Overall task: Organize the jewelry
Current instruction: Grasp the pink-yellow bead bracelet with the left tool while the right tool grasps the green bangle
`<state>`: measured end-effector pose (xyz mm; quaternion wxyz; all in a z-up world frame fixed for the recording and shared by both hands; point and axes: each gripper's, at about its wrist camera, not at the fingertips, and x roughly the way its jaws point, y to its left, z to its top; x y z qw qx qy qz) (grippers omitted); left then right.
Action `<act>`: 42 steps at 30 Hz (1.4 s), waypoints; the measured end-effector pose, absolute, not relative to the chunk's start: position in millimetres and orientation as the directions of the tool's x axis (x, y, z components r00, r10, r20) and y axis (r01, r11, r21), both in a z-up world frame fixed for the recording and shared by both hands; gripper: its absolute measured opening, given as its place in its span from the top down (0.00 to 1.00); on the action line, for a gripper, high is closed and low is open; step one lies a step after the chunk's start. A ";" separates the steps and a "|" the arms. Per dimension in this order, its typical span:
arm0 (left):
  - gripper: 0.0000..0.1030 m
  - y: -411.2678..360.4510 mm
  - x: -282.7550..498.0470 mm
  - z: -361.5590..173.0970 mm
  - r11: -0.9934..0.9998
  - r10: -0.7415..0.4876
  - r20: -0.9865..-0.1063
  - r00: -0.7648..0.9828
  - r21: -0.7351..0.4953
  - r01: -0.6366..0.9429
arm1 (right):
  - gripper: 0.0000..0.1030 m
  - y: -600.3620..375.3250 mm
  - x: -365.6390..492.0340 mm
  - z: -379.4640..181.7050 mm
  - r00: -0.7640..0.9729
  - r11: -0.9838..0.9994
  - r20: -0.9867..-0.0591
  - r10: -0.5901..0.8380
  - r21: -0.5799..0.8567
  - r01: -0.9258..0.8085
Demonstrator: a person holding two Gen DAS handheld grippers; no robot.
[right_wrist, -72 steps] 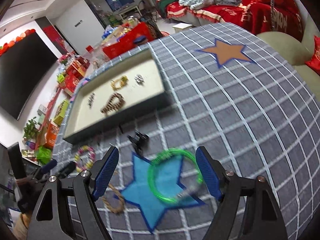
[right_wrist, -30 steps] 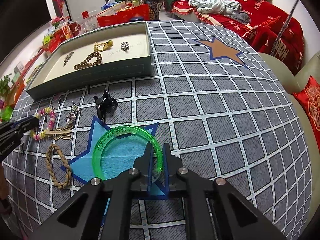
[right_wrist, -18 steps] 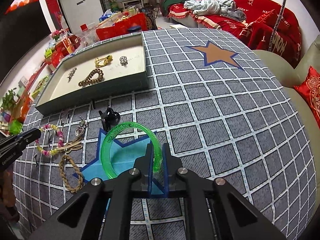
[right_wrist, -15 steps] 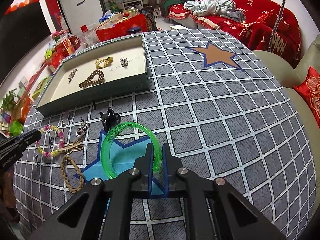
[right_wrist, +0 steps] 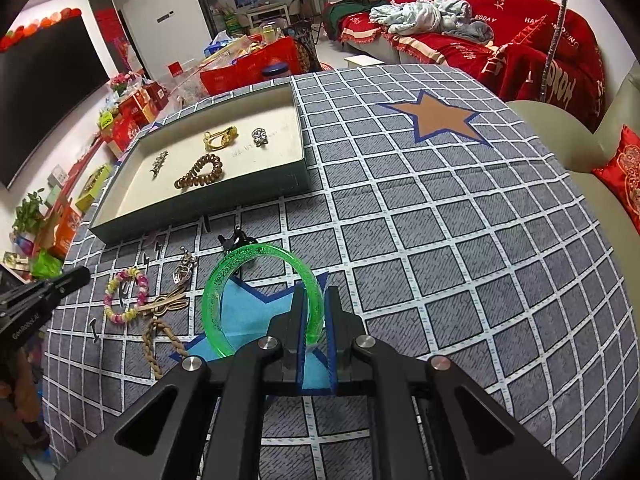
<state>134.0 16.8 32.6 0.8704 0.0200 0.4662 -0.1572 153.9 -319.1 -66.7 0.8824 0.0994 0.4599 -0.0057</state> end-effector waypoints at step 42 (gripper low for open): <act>0.82 47.2 114.7 15.3 0.974 -0.223 -0.812 0.540 -0.162 0.158 | 0.91 -313.9 142.9 -65.8 0.591 0.965 -0.792 0.153 0.249 0.083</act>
